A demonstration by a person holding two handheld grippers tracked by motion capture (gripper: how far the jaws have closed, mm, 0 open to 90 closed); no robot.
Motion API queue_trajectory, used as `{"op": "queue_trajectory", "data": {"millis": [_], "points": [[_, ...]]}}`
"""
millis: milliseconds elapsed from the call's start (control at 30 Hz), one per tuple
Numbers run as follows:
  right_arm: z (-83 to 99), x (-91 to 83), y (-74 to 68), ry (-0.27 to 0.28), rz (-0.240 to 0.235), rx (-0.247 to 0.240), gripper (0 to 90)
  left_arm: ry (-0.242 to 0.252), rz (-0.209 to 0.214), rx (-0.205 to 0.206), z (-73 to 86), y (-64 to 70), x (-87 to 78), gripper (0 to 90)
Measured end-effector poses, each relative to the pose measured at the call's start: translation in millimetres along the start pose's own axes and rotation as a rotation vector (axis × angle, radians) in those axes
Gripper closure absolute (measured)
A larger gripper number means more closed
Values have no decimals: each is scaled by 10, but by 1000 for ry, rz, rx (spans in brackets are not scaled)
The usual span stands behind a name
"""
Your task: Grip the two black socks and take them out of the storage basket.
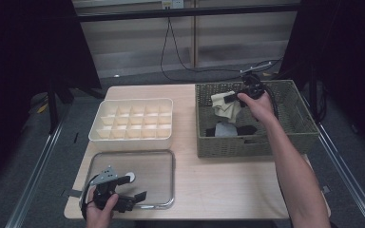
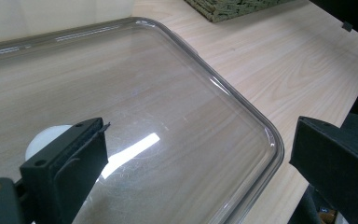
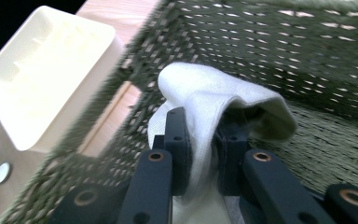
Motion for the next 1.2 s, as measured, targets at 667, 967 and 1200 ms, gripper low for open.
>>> {"op": "queue_trajectory", "data": {"millis": [667,967,1200], "points": [[69,218,-56,-59,-1,-20,354,2,-5,-5,7,-11,-11,36],[341,-90,233,-82,63,5,373,-2,-3,-1,1,-6,0,36],[560,-133,409,-222,152,-1,349,3,-4,-2,-2,-5,-1,36]]}}
Point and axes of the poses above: each handheld gripper's, and its own axes: x roughly forward along the jaws, z roughly out of its underside, y roughly to its right, the point moved 6 cm from there along x, roughly forward along the jaws, and after that the axes turned 15 degrees about -y, right-handed, at the moved point
